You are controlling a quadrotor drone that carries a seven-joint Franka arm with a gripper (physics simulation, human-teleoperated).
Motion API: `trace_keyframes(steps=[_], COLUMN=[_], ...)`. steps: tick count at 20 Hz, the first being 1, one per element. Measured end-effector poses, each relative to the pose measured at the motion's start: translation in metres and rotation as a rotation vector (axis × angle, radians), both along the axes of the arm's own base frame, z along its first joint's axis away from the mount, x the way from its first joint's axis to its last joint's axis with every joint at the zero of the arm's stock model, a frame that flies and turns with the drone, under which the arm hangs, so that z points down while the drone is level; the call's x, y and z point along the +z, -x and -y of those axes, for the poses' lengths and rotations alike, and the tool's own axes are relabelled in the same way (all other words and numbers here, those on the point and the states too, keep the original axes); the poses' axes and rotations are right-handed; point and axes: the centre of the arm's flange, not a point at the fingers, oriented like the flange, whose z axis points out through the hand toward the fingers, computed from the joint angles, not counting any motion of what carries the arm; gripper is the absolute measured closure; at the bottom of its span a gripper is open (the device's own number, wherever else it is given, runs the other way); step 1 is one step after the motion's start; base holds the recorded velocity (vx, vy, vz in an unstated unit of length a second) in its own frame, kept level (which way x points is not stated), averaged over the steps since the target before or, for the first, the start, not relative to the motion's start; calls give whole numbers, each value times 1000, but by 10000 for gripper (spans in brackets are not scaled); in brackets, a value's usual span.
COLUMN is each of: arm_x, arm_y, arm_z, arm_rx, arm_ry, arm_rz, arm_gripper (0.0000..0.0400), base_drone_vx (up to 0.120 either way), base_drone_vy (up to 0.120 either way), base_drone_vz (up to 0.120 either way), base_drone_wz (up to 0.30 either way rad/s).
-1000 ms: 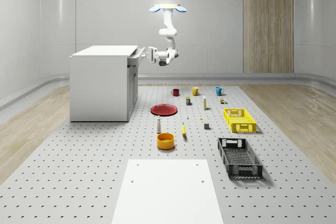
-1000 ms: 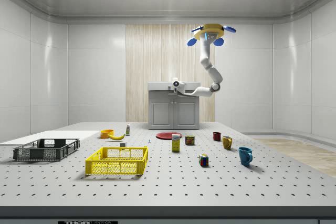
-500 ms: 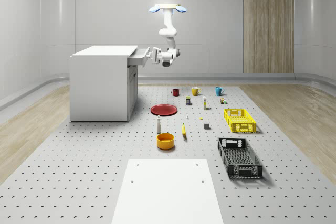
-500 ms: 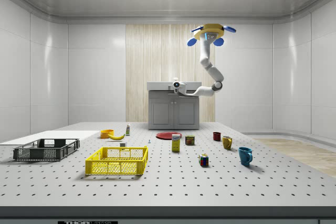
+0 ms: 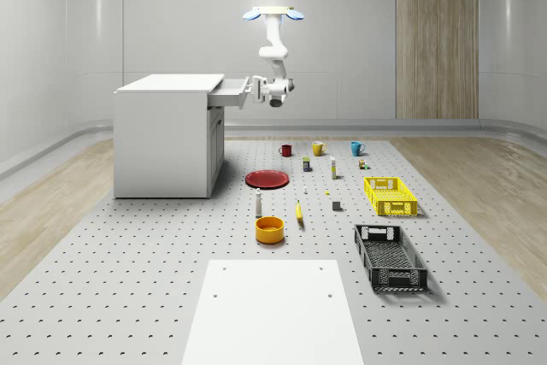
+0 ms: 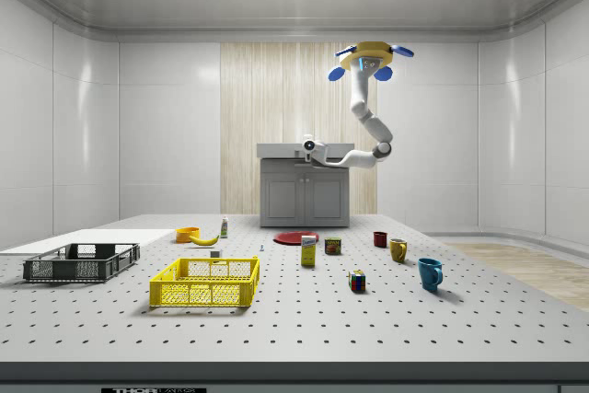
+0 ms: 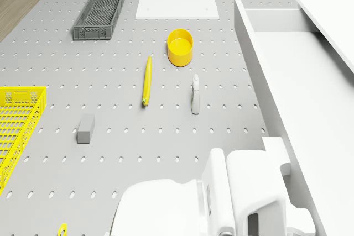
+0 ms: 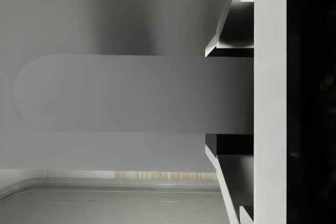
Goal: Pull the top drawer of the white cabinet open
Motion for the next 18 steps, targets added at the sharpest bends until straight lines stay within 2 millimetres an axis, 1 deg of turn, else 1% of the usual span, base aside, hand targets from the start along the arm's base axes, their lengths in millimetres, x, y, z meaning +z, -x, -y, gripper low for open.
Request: trace_keyframes(steps=[1, 3, 6, 10, 15, 18], arm_x=[0, 1, 1, 1, 2, 2], arm_y=[0, 0, 0, 0, 0, 0], arm_z=[4, 11, 18, 23, 25, 26], arm_rx=[0, -1, -1, -1, -1, -1], arm_ry=[-2, -4, -6, -8, -9, -9], arm_rz=[-2, -4, -6, -8, -9, -9], arm_gripper=[210, 165, 128, 107, 98, 97], base_drone_vx=[0, 0, 0, 0, 0, 0], base_drone_vy=[0, 40, 120, 120, 120, 13], base_drone_vz=[0, 0, 0, 0, 0, 0], base_drone_wz=[0, 0, 0, 0, 0, 0])
